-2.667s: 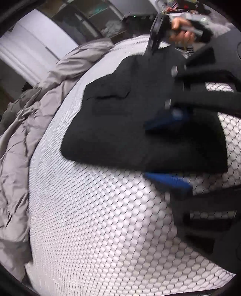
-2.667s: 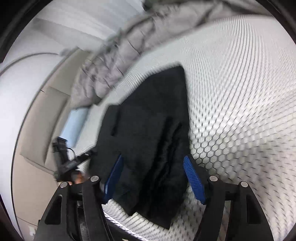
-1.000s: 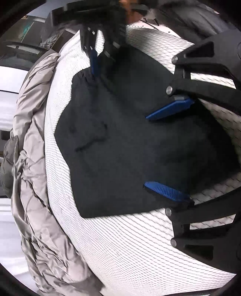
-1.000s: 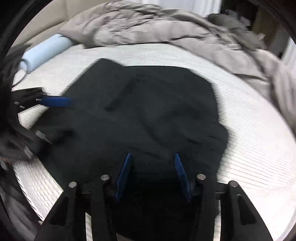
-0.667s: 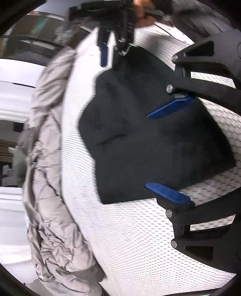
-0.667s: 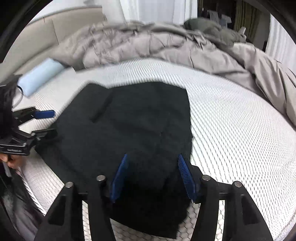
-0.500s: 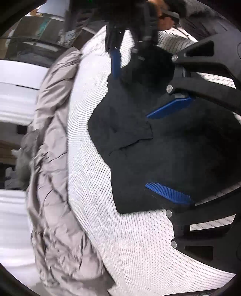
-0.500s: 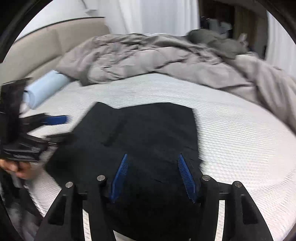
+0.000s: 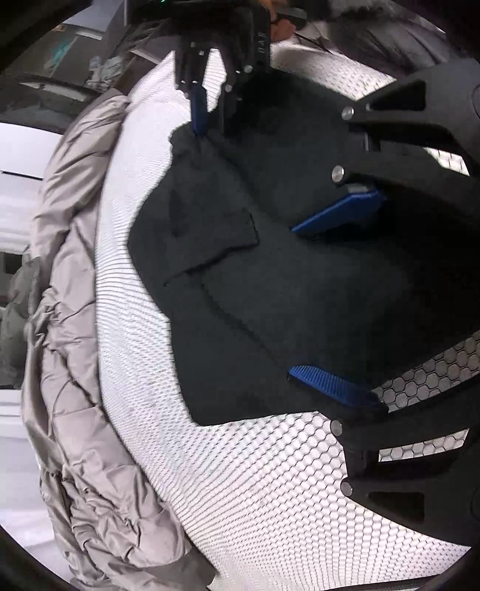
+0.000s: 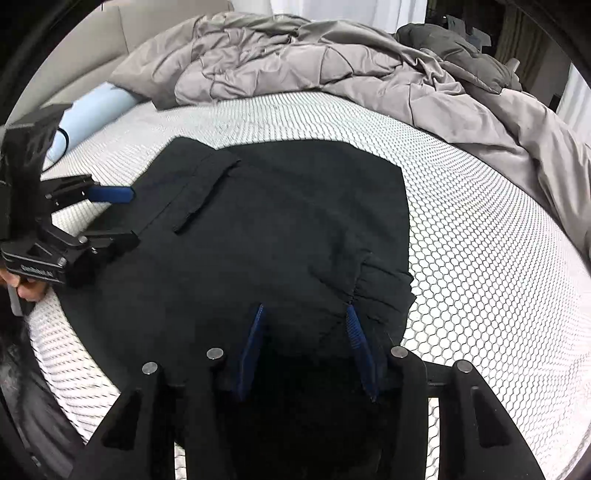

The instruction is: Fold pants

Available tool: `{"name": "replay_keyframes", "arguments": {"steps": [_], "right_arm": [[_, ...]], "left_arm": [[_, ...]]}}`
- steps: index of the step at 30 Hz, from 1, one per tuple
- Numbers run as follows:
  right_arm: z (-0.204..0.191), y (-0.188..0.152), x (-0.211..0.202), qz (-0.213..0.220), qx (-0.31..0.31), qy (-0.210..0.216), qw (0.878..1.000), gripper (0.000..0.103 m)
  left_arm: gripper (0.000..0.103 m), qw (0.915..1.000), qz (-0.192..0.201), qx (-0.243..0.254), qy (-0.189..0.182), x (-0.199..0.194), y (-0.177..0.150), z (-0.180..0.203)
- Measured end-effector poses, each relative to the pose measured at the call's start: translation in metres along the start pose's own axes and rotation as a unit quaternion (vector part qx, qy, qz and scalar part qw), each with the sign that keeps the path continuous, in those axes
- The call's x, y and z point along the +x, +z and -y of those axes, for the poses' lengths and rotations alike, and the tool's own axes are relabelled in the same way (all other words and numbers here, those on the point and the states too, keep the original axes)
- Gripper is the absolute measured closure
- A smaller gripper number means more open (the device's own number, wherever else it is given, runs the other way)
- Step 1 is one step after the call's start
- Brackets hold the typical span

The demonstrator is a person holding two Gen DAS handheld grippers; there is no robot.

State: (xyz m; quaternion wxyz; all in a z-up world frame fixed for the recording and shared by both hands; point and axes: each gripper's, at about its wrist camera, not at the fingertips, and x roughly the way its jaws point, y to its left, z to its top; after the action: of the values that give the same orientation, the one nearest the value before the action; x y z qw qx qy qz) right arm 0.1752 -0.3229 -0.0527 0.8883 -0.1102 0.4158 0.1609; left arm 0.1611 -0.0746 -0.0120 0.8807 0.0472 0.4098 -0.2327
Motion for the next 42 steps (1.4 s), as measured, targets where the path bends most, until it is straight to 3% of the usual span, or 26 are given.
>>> {"name": "replay_keyframes", "arguments": {"steps": [4, 7, 9, 13, 16, 18, 22, 24, 27, 30, 31, 33, 34, 37, 40, 42], "right_arm": [[-0.016, 0.029, 0.008, 0.017, 0.008, 0.011, 1.000, 0.054], [-0.031, 0.054, 0.054, -0.028, 0.008, 0.024, 0.999, 0.054], [-0.035, 0.054, 0.077, -0.059, -0.011, 0.007, 0.998, 0.054], [-0.010, 0.039, 0.063, -0.062, -0.025, -0.061, 0.996, 0.056], [0.012, 0.028, 0.052, -0.054, 0.003, -0.004, 0.999, 0.061], [0.008, 0.030, 0.046, -0.046, 0.001, -0.005, 0.999, 0.060], [-0.014, 0.053, 0.028, 0.002, -0.017, 0.020, 1.000, 0.057], [-0.028, 0.075, 0.045, -0.006, -0.047, 0.002, 0.999, 0.054], [-0.037, 0.100, 0.094, -0.049, -0.061, 0.019, 0.997, 0.053], [-0.028, 0.102, 0.120, -0.075, -0.067, 0.017, 0.995, 0.048], [-0.017, 0.101, 0.117, -0.075, -0.058, 0.005, 0.995, 0.044], [0.007, 0.094, 0.111, -0.073, -0.065, -0.100, 0.990, 0.044], [0.021, 0.090, 0.108, -0.072, -0.057, -0.126, 0.988, 0.044], [0.065, 0.072, 0.073, -0.045, 0.032, -0.084, 0.995, 0.046], [0.064, 0.055, 0.023, 0.020, 0.050, -0.064, 0.997, 0.046], [0.048, 0.044, 0.001, 0.041, 0.051, -0.019, 0.998, 0.046]], "left_arm": [[0.034, 0.9994, 0.031, -0.007, 0.016, -0.002, 0.031, -0.004], [0.034, 0.9993, -0.020, -0.021, 0.022, 0.035, 0.042, -0.020], [0.036, 0.9989, -0.040, -0.012, 0.023, 0.052, 0.036, -0.027], [0.030, 0.9994, -0.024, 0.010, 0.024, 0.045, 0.027, -0.027], [0.029, 0.9996, -0.022, -0.007, 0.017, 0.040, 0.024, -0.034], [0.038, 0.9995, -0.015, -0.016, 0.023, 0.030, 0.026, -0.034], [0.040, 0.9986, 0.023, -0.042, 0.022, 0.017, 0.046, -0.039], [0.045, 0.9979, 0.010, -0.060, 0.021, 0.030, 0.053, -0.043], [0.046, 0.9971, -0.023, -0.061, 0.039, 0.055, 0.049, -0.047], [0.046, 0.9979, -0.018, -0.048, 0.039, 0.059, 0.044, -0.047], [0.046, 0.9980, -0.016, -0.047, 0.038, 0.059, 0.044, -0.048], [0.045, 0.9981, -0.014, -0.048, 0.035, 0.058, 0.041, -0.050], [0.045, 0.9981, -0.013, -0.049, 0.034, 0.059, 0.042, -0.051], [0.047, 0.9978, -0.005, -0.057, 0.035, 0.045, 0.041, -0.050], [0.048, 0.9967, 0.028, -0.072, 0.024, 0.007, 0.037, -0.045], [0.048, 0.9961, 0.048, -0.072, 0.013, -0.014, 0.030, -0.032]]}}
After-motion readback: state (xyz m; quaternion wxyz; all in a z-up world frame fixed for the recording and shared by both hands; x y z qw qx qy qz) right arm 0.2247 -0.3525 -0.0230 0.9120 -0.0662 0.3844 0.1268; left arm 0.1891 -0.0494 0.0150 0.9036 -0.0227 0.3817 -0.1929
